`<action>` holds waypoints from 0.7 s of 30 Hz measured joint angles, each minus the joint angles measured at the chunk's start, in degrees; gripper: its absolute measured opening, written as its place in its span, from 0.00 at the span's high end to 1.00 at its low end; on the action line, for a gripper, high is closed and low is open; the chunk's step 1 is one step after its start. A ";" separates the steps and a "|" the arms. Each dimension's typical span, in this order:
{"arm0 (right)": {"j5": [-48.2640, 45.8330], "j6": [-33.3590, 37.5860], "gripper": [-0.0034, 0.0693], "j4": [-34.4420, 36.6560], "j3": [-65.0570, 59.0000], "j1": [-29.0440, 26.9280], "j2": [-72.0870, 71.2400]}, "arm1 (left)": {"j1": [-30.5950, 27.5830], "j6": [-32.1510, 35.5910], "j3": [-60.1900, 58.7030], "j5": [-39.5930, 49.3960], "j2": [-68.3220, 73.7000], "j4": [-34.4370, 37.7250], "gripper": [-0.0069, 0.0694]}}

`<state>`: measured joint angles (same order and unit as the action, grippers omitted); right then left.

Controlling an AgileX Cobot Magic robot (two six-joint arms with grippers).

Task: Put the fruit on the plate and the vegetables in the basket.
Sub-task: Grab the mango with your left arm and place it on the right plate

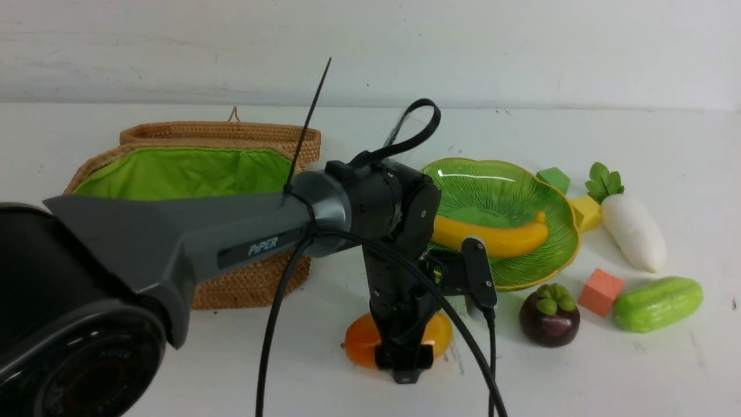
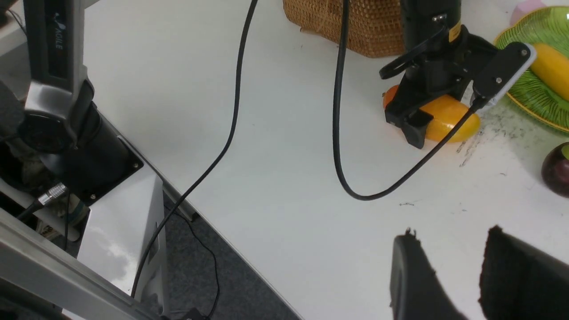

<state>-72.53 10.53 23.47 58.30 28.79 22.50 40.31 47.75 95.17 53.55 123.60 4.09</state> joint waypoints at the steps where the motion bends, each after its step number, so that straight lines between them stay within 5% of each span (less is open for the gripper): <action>1: 0.00 0.00 0.63 0.00 0.00 0.00 0.00 | 0.00 -0.42 0.00 0.28 0.04 0.18 0.13; 15: 2.35 -1.29 0.63 -3.66 0.00 0.00 0.00 | 0.00 -10.56 0.52 -0.74 -8.85 0.56 0.16; 21: 11.10 -9.84 0.63 -15.38 0.00 0.00 0.00 | 0.00 -15.44 4.98 -21.83 -9.04 7.22 0.16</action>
<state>-61.43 0.70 8.10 58.30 28.79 22.50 40.31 32.31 100.15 31.71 114.56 11.32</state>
